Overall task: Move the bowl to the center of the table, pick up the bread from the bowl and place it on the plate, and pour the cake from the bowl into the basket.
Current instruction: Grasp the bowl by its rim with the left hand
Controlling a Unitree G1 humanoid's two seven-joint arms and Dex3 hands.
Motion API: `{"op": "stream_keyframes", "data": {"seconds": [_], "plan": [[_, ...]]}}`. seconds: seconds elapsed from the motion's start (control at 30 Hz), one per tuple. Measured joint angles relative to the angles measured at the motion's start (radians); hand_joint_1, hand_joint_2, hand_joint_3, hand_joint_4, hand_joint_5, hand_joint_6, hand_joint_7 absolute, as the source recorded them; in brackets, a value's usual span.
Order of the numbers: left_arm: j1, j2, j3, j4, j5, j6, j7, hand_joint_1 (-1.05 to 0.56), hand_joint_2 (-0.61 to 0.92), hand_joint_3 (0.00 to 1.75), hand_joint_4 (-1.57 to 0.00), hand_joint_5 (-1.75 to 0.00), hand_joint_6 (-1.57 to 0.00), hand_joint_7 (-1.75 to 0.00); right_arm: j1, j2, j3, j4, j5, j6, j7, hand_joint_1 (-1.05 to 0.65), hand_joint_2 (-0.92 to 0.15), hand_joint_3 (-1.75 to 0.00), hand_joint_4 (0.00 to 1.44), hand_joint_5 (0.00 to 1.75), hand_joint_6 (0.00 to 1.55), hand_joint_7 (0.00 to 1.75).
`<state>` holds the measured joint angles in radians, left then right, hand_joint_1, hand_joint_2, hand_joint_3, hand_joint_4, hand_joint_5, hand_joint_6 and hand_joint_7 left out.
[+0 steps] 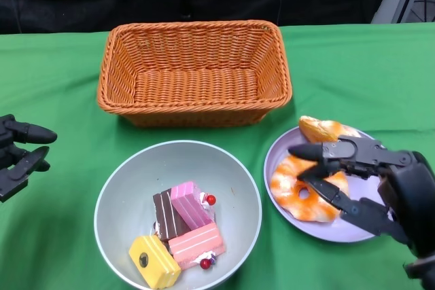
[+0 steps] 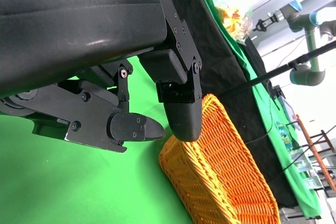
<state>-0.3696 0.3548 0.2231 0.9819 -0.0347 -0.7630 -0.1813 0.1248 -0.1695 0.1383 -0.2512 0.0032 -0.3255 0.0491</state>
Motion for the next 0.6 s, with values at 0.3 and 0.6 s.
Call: {"op": "stream_keyframes", "data": {"seconds": [0.3, 0.6], "plan": [[0.007, 0.009, -0.012, -0.014, 0.011, -0.066, -0.019, -0.12, 0.92, 0.20, -0.88, -0.84, -0.98, -0.44, 0.068, 0.037, -0.017, -0.040, 0.113, 0.054, 0.076, -0.03, -0.63, -1.07, 0.69, 1.62, 0.62, 1.42], [0.088, 0.066, -0.079, -0.225, -0.075, -0.132, -0.308, -0.52, 0.92, 0.07, -0.59, -0.06, -0.54, 0.00, 0.071, 0.086, -0.048, -0.112, 0.232, 0.215, 0.087, -0.11, -0.66, -1.00, 0.66, 1.74, 0.56, 1.49]]}}
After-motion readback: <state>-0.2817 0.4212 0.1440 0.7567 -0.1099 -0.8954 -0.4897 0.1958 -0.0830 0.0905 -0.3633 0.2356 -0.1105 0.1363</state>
